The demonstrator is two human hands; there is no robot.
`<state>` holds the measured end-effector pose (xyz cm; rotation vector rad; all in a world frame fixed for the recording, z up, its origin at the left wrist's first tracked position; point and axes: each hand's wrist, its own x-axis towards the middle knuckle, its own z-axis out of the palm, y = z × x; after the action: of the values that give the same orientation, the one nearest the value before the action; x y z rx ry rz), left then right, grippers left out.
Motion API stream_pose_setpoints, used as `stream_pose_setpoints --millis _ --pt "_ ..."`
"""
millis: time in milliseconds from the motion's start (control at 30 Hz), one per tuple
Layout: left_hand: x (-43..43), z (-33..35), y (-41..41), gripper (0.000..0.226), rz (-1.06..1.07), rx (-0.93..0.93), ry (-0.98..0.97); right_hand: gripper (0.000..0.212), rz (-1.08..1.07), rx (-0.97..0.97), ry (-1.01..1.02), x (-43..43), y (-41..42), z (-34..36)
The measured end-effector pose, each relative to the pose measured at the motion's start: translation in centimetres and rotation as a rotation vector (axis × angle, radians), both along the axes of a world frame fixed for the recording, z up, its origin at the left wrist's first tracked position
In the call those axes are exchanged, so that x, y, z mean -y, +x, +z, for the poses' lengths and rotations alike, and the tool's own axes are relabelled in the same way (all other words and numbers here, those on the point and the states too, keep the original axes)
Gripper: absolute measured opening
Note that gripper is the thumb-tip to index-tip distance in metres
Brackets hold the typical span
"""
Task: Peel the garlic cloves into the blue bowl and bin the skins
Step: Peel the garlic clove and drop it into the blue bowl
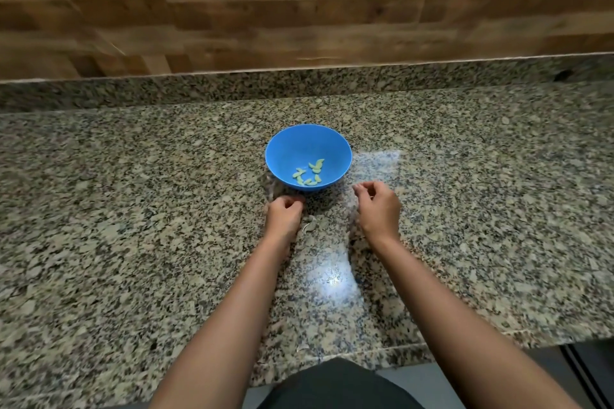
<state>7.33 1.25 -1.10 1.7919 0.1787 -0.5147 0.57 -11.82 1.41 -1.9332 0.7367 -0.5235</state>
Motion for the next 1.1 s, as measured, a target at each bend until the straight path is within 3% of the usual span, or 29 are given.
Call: stream_pose_setpoints --millis 133,333,500,567,700,767,900,1100 --pt "-0.1 -0.2 -0.2 0.022 -0.052 0.058 0.025 0.015 0.035 0.116 -0.038 -0.7 1.8 2.9" --pt "-0.8 -0.2 -0.9 0.02 -0.232 0.17 0.098 0.026 0.131 0.017 -0.018 -1.1 5.6 4.1" --pt "-1.0 0.3 -1.7 0.019 -0.401 0.361 0.318 0.019 0.115 0.054 0.02 -2.0 3.2 3.4" --pt "-1.2 -0.1 -1.6 0.01 -0.337 0.295 0.212 0.014 0.108 0.057 0.08 -2.4 1.5 3.0" --pt "-1.8 -0.2 -2.0 0.008 -0.068 -0.084 -0.429 0.012 0.218 -0.133 0.259 -3.0 -1.3 1.6" --pt "-2.1 0.2 -2.3 0.008 -0.02 -0.151 -0.578 0.015 0.274 -0.189 0.311 -3.3 -2.2 1.2" --pt "-1.9 0.7 -2.8 0.011 -0.043 -0.156 -0.668 0.018 0.279 -0.143 0.357 -3.8 -2.8 0.8" --pt "-2.0 1.2 -2.9 0.009 -0.096 -0.074 -0.622 0.015 0.275 -0.083 0.299 -4.1 -2.9 0.9"
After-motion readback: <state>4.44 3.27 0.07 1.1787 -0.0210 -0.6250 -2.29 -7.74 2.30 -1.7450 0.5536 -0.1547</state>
